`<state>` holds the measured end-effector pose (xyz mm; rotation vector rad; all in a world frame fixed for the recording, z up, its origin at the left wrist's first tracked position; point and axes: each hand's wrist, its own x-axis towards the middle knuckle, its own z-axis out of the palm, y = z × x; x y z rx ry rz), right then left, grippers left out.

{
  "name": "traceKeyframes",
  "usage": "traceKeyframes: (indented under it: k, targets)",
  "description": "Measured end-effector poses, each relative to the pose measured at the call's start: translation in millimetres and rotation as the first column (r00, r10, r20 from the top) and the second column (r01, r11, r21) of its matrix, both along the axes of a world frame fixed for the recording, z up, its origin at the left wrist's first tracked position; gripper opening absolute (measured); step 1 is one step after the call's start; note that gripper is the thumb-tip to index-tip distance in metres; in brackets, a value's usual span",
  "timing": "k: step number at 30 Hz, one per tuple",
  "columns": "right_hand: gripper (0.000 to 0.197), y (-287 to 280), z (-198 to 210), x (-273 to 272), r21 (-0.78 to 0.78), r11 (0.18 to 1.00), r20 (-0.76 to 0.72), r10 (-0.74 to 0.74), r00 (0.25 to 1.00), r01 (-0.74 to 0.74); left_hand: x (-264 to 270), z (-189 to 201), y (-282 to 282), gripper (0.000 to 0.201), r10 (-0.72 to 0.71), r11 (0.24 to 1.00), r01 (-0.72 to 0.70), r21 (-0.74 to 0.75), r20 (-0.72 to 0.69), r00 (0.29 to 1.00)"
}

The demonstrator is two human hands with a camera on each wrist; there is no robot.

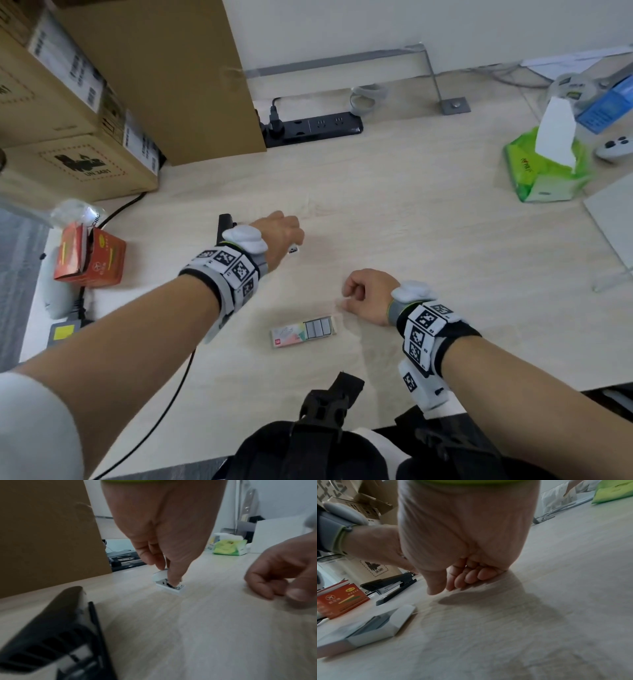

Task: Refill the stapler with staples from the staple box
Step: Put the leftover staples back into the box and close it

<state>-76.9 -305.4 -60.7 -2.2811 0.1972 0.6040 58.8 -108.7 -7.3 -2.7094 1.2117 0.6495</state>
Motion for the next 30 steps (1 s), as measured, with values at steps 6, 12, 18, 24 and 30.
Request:
traceKeyframes:
  k: [6, 12, 18, 24, 30]
  targets:
    - [0.019, 1, -1, 1, -0.002, 1.0, -0.01, -0.005, 1.0, 0.005, 21, -15, 10, 0.038, -0.004, 1.0, 0.004, 0.025, -0.002, 1.0]
    - [0.02, 0, 0, 3, -0.005, 1.0, -0.033, -0.013, 0.999, 0.013, 19, -18, 8, 0.043, -0.013, 0.999, 0.013, 0.039, -0.017, 1.0]
    - [0.02, 1, -1, 2, -0.019, 1.0, -0.041, -0.006, 0.999, 0.006, 10, -18, 14, 0.044, 0.026, 0.999, -0.025, -0.039, 0.012, 1.0]
    - [0.017, 2, 1, 1, -0.031, 1.0, -0.038, 0.0, 0.999, -0.001, -23, -10, 27, 0.034, 0.169, 0.897, -0.135, -0.422, 0.044, 0.985]
    - [0.013, 5, 0, -1, -0.037, 0.997, -0.027, -0.062, 0.998, 0.061, -85, -22, 46, 0.05, 0.262, 0.854, -0.324, -0.407, -0.201, 0.944]
